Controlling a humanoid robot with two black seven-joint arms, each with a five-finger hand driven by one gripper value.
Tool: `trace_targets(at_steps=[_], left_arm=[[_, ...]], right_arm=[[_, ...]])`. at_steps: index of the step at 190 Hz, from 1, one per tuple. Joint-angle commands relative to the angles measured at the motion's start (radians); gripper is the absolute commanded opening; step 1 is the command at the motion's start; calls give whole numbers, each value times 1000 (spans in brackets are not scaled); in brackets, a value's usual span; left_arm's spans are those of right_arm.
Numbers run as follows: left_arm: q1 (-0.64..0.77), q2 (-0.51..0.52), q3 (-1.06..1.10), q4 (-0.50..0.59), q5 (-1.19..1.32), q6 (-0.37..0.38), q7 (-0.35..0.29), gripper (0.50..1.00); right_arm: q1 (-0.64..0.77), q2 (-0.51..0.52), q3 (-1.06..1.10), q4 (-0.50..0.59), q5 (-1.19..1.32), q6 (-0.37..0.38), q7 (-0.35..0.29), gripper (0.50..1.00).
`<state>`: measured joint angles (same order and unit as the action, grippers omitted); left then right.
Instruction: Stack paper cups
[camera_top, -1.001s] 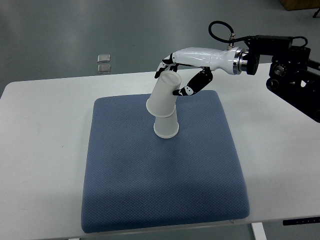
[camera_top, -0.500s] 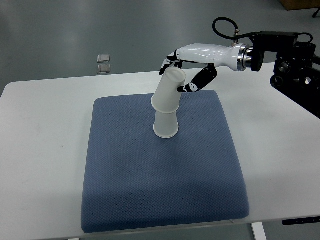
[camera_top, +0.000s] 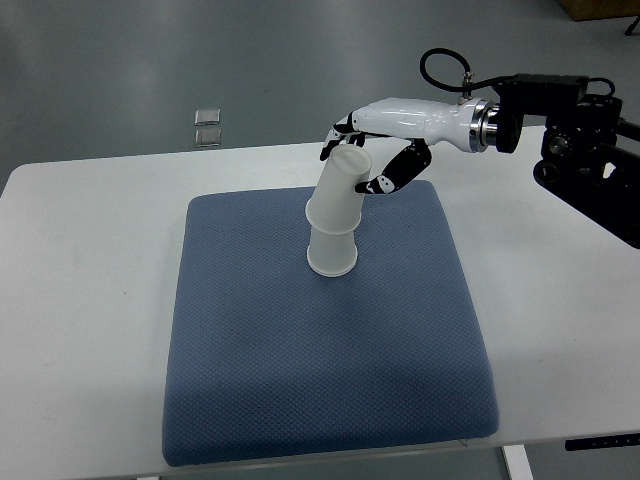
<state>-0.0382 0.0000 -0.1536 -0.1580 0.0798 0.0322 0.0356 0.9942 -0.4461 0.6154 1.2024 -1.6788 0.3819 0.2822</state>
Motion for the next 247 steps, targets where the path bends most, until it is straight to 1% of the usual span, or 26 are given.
trace_targets(at_steps=[1,20,39,45,54,55,56,57,58,60,61,62,63,64,65,68,69,81,132,159,176,185,195,208,229,247], left_arm=[[0,0,0,0,0,0,0,1000],[0,0,0,0,0,0,0,1000],[1,0,0,0,0,0,0,1000],[0,0,0,0,0,0,0,1000],[0,0,0,0,0,0,0,1000],[0,0,0,0,0,0,0,1000],[0,0,0,0,0,0,0,1000],[0,0,0,0,0,0,0,1000],[0,0,-1,0,0,0,0,1000],[0,0,-1,0,0,0,0,1000],[0,0,0,0,0,0,0,1000],[0,0,0,0,0,0,0,1000],[0,0,0,0,0,0,0,1000],[0,0,0,0,0,0,0,1000],[0,0,0,0,0,0,0,1000],[0,0,0,0,0,0,0,1000],[0,0,0,0,0,0,0,1000],[0,0,0,0,0,0,0,1000],[0,0,0,0,0,0,0,1000],[0,0,0,0,0,0,0,1000],[0,0,0,0,0,0,0,1000],[0,0,-1,0,0,0,0,1000],[0,0,0,0,0,0,0,1000],[0,0,0,0,0,0,0,1000],[1,0,0,0,0,0,0,1000],[0,0,0,0,0,0,0,1000]], right_arm=[[-8,3,-2,-1,-2,-9,0,639],[-11,10,-2,-3,-2,-11,-1,648],[-17,18,-2,-6,-2,-18,-1,690],[-17,20,-2,-7,-2,-24,-1,719],[-20,20,-2,-7,-2,-35,-1,780],[-20,20,-2,-7,-2,-35,-1,780],[-20,20,-2,-7,-2,-35,-1,795],[-20,20,-2,-7,-2,-35,-1,795],[-22,20,-2,-6,-2,-37,-1,811],[-22,20,-2,-6,-2,-37,-1,811],[-22,20,-2,-6,-1,-37,-1,829],[-22,20,-2,-6,-1,-37,-1,829],[-22,20,-2,-6,-1,-37,-1,848],[-22,20,-2,-6,-1,-37,-1,848],[-22,20,-2,-6,-1,-37,-1,866],[-22,20,0,-6,1,-37,0,879],[-22,20,0,-6,1,-37,0,891],[-22,20,0,-6,1,-37,0,911],[-32,20,1,-7,2,-38,0,915],[-75,20,26,-49,31,-51,-1,915],[-114,32,72,-106,123,-138,-20,915],[-143,47,86,-147,227,-198,-57,915],[-160,60,95,-182,355,-244,-100,915],[-169,72,95,-221,510,-299,-133,915],[-210,78,92,-271,766,-416,-153,915],[-226,95,96,-305,900,-462,-153,915]])
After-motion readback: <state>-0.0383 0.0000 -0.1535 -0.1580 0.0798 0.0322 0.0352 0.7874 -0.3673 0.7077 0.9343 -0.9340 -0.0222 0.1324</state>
